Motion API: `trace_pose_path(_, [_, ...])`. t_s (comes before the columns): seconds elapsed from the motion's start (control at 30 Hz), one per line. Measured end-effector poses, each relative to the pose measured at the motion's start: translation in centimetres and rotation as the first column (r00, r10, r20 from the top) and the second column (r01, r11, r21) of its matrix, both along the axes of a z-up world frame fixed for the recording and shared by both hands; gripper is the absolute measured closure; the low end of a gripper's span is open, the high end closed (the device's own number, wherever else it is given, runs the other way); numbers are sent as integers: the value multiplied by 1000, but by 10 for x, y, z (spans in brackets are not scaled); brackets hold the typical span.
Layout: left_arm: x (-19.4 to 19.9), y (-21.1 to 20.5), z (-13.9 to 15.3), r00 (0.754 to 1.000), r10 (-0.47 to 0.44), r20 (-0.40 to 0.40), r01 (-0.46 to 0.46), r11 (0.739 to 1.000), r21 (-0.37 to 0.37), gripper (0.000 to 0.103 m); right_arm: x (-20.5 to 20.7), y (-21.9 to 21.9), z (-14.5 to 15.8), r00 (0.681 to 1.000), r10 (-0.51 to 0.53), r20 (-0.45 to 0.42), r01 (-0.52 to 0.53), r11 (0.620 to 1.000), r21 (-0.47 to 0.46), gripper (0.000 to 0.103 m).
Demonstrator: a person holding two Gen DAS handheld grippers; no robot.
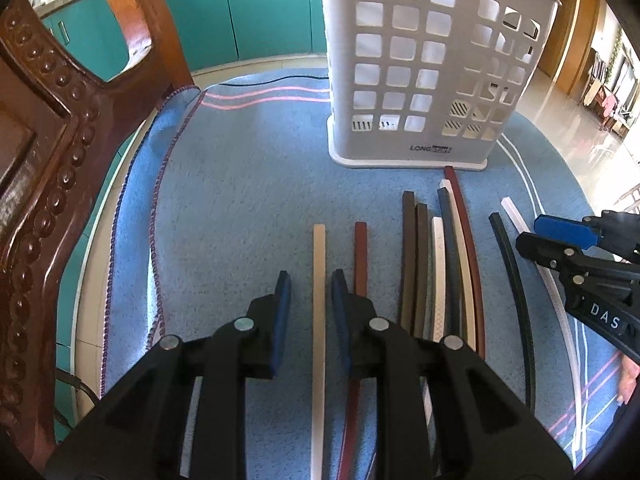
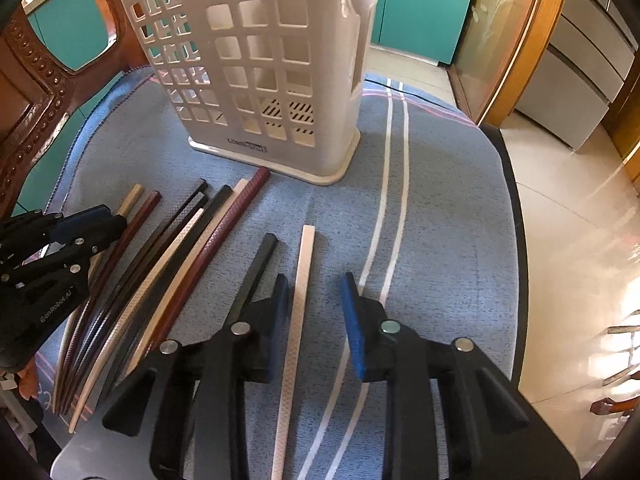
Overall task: Organize utensils
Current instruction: 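Lower both tools and close each on a white chopstick, then lift the white chopsticks with both tools and drop them into the white holder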
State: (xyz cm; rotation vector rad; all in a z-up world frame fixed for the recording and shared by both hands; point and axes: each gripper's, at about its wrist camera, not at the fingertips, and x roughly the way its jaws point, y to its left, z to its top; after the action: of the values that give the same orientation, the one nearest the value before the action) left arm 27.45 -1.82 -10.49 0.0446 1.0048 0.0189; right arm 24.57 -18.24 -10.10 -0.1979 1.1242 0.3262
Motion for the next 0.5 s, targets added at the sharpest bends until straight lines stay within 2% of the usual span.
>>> trace_pose_path(0.27, [1, -19, -1, 1000, -8, 11, 8, 999, 49, 81, -2, 2, 2, 1000, 0, 11, 0, 1000, -3, 77])
trace_pose_path(0.33, [0, -19, -1, 1000, -13, 10, 13, 1000, 26, 89, -2, 2, 3, 1000, 2, 6, -2, 1000, 18, 94])
trace_pose_path(0.37, [-2, -16, 0, 1000, -19, 9, 19, 1000, 5, 95, -1, 1, 5, 1000, 1, 5, -1, 1000, 23, 95])
trace_pose_path(0.5, [-4, -25, 1, 999, -23, 32, 23, 1000, -7, 96, -3, -4, 23, 999, 10, 37, -14, 995, 100, 97])
